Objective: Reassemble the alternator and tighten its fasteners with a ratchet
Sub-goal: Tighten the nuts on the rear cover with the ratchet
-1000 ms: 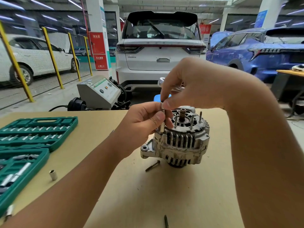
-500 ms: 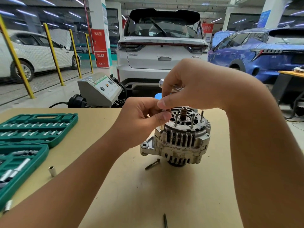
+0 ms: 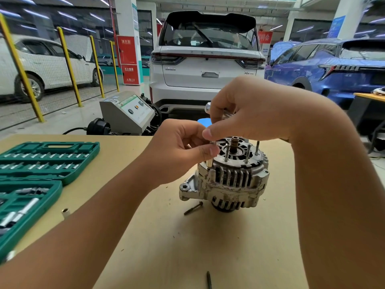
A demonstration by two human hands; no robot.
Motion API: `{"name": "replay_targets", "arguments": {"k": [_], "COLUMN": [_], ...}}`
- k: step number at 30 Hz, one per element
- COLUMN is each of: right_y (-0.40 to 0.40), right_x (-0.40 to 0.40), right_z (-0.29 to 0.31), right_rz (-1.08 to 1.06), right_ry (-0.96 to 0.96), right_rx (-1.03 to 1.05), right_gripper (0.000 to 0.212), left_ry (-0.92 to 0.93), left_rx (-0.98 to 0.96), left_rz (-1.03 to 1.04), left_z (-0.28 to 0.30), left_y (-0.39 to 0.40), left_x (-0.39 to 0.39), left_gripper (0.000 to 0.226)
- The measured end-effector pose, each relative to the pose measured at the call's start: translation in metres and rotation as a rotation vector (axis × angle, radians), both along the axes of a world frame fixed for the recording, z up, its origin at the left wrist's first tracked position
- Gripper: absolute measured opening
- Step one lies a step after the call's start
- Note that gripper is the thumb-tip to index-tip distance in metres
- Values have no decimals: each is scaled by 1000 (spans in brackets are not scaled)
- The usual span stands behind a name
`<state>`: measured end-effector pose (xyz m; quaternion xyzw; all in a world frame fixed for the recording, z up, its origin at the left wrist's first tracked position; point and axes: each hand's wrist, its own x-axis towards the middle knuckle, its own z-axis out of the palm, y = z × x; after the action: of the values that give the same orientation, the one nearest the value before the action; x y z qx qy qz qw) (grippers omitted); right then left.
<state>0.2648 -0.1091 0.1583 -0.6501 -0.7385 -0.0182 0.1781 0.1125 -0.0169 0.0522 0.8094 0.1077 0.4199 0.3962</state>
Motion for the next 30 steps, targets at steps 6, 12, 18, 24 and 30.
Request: {"name": "replay_targets", "arguments": {"k": [6, 12, 18, 24, 30], "right_y": [-1, -1, -2, -3, -2], "right_x": [-1, 0, -2, -3, 0], "right_z": [1, 0, 2, 1, 2], "right_rz": [46, 37, 49, 19, 14], "right_ry": [-44, -46, -40, -45, -6], "right_rx": [36, 33, 30, 29, 4], "right_gripper": [19, 28, 19, 26, 33], "left_ry": [78, 0, 58, -3, 70], "left_rx": [43, 74, 27, 2, 16], "left_rz": [-27, 5, -41, -25, -52], "left_z": [0, -3, 0, -1, 2], "left_y": [2, -6, 1, -3, -1], "left_x": [-2, 3, -2, 1, -1], "left_gripper": [8, 26, 9, 13, 3]}}
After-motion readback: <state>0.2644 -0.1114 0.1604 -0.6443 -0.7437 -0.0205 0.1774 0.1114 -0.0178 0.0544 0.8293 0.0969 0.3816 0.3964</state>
